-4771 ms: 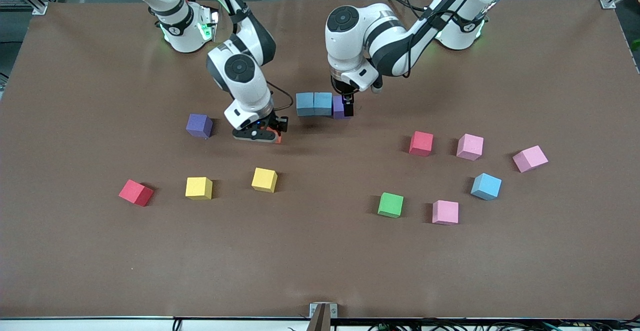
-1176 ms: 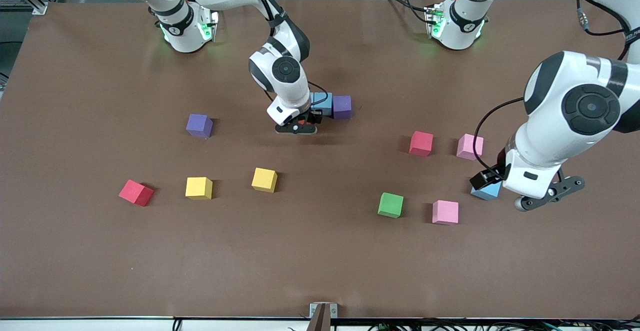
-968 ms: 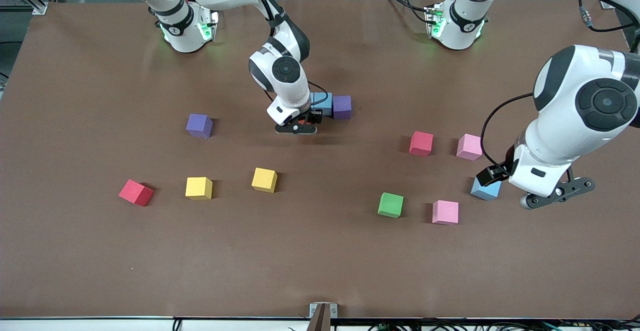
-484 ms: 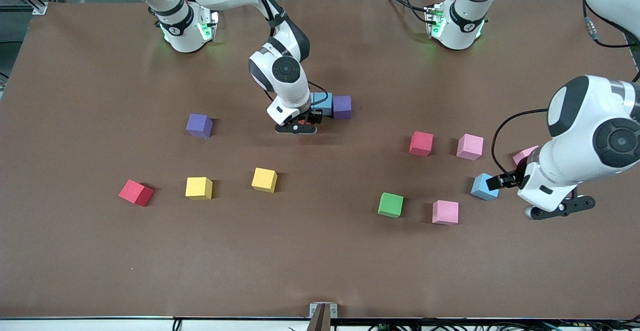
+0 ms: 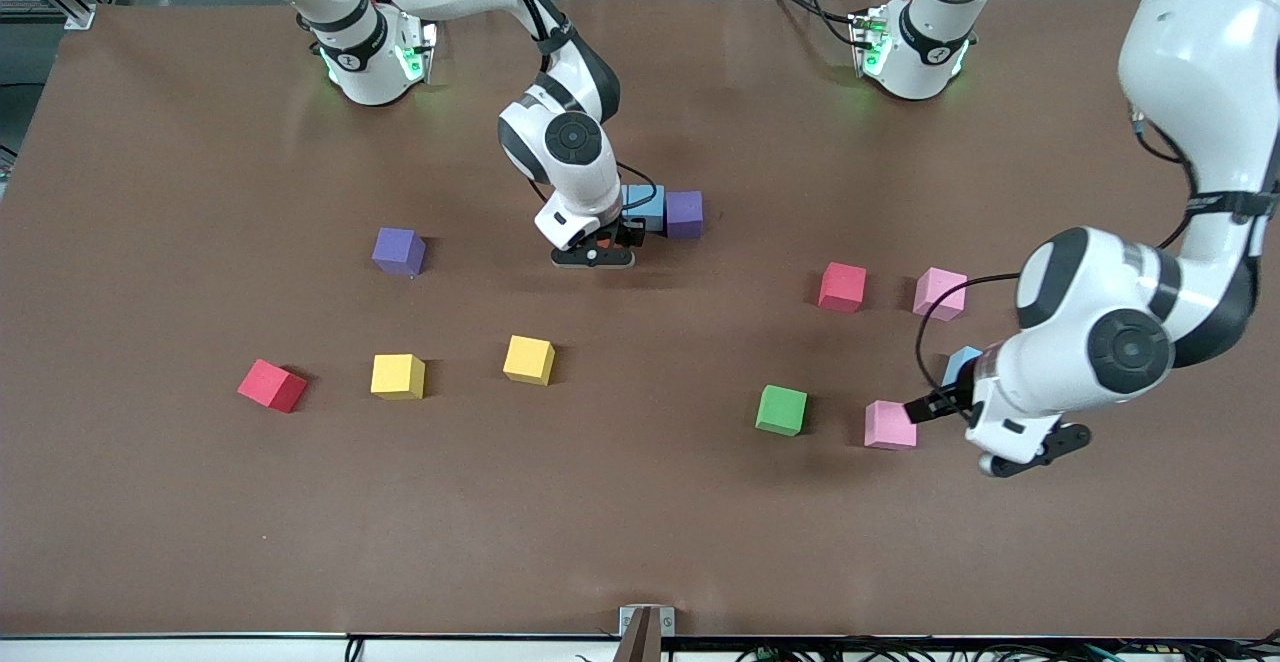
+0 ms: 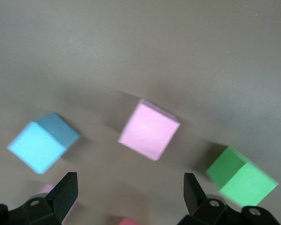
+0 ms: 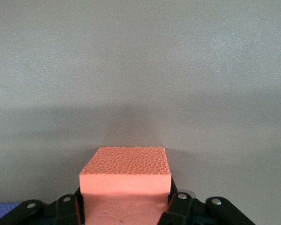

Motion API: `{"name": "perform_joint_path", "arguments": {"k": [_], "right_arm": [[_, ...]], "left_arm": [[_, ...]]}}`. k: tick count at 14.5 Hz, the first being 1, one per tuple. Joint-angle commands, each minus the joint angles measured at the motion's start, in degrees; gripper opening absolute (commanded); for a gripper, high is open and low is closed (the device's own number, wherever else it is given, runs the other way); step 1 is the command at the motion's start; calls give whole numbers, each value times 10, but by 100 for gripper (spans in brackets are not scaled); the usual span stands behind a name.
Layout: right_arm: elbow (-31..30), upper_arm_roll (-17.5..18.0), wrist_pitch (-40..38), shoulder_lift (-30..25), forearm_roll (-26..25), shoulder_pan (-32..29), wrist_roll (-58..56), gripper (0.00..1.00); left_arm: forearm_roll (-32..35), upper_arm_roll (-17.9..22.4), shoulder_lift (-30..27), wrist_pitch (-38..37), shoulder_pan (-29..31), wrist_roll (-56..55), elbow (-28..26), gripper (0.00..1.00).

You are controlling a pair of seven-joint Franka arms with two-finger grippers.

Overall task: Arrange 11 blocks into digit 3
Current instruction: 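Grasp the green block with the left gripper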

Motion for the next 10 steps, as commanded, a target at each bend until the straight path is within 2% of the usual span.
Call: {"name": "perform_joint_path", "arguments": {"k": [1, 5, 8, 9, 10], "right_arm": [[1, -4, 3, 10, 0, 14, 6, 2], [1, -4, -1, 10, -5, 10, 5, 12], [2, -6, -2, 10, -8, 8, -2, 16], [2, -7, -3, 10, -8, 8, -9, 17], [2, -7, -4, 9, -7, 7, -10, 21]], "left_arm": [[-8, 40, 18, 7, -71, -142, 23, 100], [-8, 64, 48, 47, -120, -394, 23, 100], [-5, 67, 60, 49, -141, -524, 23, 100], [-6, 79, 61, 56, -150, -547, 23, 100], [-7, 88, 61, 66, -158, -562, 23, 100]]}}
